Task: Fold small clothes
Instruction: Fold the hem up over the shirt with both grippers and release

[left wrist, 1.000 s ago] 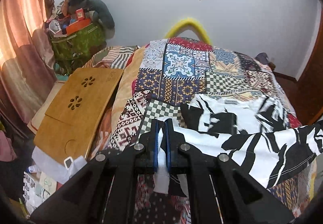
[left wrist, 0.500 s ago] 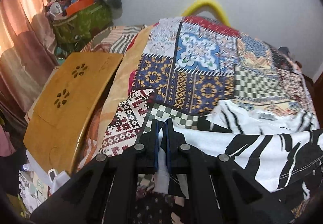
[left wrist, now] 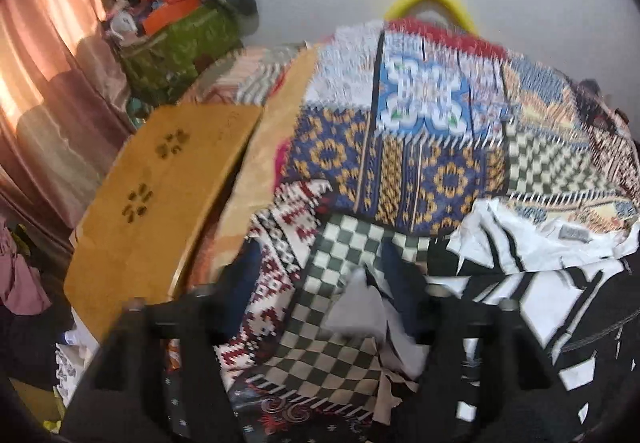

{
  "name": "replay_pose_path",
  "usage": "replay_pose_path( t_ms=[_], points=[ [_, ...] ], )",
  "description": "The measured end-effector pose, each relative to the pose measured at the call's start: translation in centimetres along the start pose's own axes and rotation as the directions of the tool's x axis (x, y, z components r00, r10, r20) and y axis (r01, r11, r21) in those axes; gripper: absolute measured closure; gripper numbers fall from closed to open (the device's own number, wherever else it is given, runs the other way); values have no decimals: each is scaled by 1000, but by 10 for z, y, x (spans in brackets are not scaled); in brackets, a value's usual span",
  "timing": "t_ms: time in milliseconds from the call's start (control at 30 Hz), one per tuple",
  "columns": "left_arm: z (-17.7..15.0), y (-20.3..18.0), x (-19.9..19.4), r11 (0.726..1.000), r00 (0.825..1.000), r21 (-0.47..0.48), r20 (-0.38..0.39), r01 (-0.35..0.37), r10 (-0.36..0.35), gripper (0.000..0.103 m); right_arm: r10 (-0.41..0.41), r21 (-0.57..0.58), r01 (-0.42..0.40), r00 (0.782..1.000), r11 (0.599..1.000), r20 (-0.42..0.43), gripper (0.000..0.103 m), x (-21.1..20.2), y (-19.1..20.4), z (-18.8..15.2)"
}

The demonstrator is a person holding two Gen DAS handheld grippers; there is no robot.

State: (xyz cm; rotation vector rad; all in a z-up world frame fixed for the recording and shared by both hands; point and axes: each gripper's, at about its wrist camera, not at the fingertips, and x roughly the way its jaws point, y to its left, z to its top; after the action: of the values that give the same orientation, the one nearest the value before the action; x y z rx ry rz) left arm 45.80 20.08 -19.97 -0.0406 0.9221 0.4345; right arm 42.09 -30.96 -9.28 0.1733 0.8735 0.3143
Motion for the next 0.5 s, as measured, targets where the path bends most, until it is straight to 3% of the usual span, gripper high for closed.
replay_pose_path(
  t_ms=[133, 300, 500],
  points=[
    [-13, 4, -25, 999, 999, 41, 13, 33, -34, 26, 19, -36, -20, 1000, 999, -20, 53, -18, 1, -20],
    [-56, 7, -35, 991, 991, 60, -76, 119, -114, 21, 48, -45, -52, 995, 998, -83, 53, -22, 7, -66],
    [-107, -4, -25, 970, 949, 40, -222, 240, -226, 21, 93, -24, -99, 981, 995, -168, 53, -7, 20, -110]
  ],
)
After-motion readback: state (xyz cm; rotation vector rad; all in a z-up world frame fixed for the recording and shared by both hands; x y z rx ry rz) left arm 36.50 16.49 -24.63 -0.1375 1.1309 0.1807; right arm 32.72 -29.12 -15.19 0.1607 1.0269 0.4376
